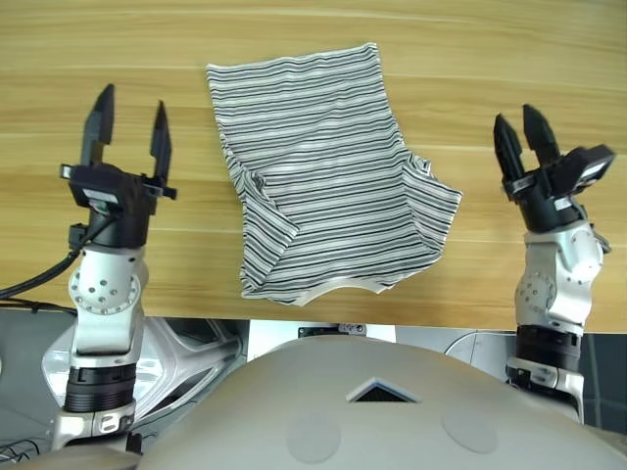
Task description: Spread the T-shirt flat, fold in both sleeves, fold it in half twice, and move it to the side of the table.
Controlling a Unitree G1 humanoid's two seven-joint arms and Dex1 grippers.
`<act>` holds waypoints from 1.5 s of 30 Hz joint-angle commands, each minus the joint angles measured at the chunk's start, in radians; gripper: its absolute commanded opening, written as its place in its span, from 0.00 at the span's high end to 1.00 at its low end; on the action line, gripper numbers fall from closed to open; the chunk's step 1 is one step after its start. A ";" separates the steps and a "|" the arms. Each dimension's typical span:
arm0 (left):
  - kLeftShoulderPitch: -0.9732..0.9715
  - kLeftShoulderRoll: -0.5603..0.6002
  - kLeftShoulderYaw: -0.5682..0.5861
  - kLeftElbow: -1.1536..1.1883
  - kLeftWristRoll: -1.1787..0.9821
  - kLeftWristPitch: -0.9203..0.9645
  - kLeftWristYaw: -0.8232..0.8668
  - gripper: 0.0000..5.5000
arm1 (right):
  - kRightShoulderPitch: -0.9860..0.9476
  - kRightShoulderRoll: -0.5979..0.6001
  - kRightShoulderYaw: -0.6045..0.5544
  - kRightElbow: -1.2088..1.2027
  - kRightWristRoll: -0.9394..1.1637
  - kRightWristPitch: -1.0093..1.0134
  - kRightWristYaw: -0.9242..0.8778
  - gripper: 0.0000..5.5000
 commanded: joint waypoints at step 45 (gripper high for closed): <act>-0.498 0.065 -0.386 0.716 0.398 -0.197 -0.418 0.57 | -0.066 -0.416 0.308 0.296 -0.809 -0.383 -0.302 0.65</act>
